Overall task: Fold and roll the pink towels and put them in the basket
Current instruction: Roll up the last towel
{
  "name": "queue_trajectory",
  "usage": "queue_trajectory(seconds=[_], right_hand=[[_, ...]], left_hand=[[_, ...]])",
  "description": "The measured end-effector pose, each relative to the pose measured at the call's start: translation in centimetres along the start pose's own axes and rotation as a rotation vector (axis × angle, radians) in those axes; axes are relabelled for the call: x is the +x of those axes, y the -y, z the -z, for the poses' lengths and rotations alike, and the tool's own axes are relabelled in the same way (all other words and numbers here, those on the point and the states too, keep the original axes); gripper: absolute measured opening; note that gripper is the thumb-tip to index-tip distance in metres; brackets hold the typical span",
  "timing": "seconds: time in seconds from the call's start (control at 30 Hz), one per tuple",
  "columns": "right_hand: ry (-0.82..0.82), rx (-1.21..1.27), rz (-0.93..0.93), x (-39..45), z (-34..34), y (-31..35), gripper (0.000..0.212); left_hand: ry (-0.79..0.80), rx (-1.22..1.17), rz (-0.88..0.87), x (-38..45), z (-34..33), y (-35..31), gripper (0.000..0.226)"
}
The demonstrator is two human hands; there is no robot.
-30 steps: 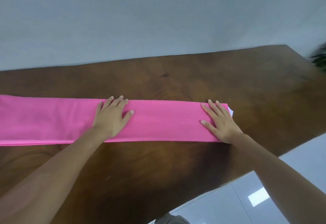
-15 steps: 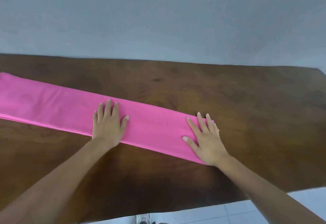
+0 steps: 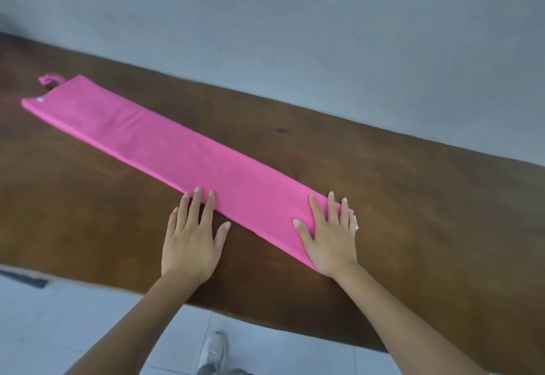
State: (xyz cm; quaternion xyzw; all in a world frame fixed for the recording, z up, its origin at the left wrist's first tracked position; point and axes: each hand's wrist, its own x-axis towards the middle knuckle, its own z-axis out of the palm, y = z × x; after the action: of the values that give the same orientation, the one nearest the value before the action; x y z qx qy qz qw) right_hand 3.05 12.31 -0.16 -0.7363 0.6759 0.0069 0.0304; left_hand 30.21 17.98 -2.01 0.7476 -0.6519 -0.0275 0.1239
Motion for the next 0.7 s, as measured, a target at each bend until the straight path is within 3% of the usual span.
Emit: queue_trajectory(seconds=[0.2, 0.5, 0.7], right_hand=[[0.017, 0.014, 0.011, -0.1, 0.0, -0.1, 0.081], [0.052, 0.040, 0.042, -0.2, 0.4, -0.2, 0.082], [0.171, -0.001, 0.119, 0.8, 1.8, -1.1, 0.083]], left_hand=[[-0.020, -0.003, 0.178, -2.5, 0.1, -1.0, 0.074], [-0.050, 0.017, 0.309, -5.4, 0.6, -3.2, 0.066], [-0.092, -0.034, 0.456, -7.6, 0.3, -6.8, 0.062]])
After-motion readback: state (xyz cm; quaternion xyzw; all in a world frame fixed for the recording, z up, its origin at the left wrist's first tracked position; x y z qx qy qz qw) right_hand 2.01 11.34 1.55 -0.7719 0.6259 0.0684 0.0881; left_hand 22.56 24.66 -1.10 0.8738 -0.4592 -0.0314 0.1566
